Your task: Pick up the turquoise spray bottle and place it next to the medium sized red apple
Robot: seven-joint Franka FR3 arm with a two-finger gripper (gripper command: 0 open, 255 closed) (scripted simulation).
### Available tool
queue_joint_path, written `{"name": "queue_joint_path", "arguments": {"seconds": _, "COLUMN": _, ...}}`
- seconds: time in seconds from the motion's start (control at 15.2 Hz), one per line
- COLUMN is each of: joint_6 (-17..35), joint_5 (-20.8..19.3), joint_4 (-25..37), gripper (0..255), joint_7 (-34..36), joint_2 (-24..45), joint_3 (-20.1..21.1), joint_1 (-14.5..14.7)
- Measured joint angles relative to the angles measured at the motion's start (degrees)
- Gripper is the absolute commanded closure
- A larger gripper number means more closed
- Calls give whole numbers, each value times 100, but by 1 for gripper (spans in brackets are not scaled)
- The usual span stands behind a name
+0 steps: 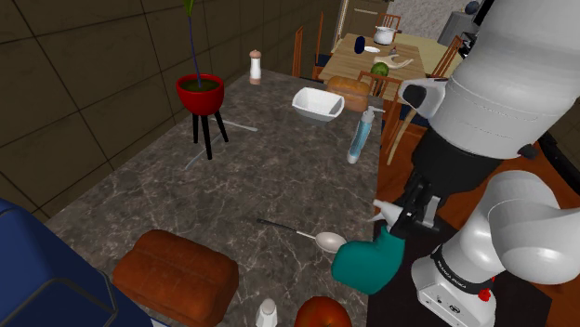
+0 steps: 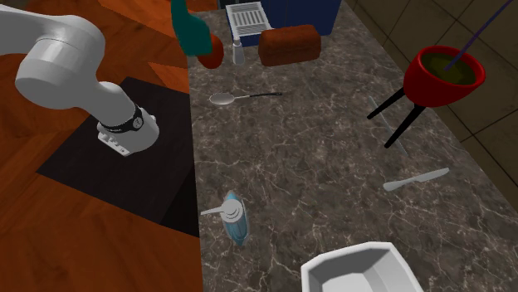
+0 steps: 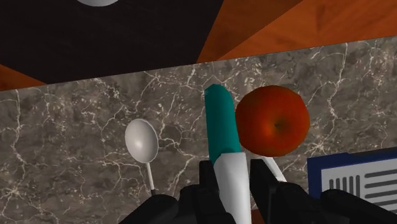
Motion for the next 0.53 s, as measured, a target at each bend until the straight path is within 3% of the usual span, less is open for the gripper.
{"name": "queue_joint_path", "arguments": {"seconds": 0.53, "joint_6": 553, "joint_5": 181, "joint_4": -631, "gripper": 255, "joint_7": -48, "joint_2": -82, "joint_3": 192, "joint_1": 74}}
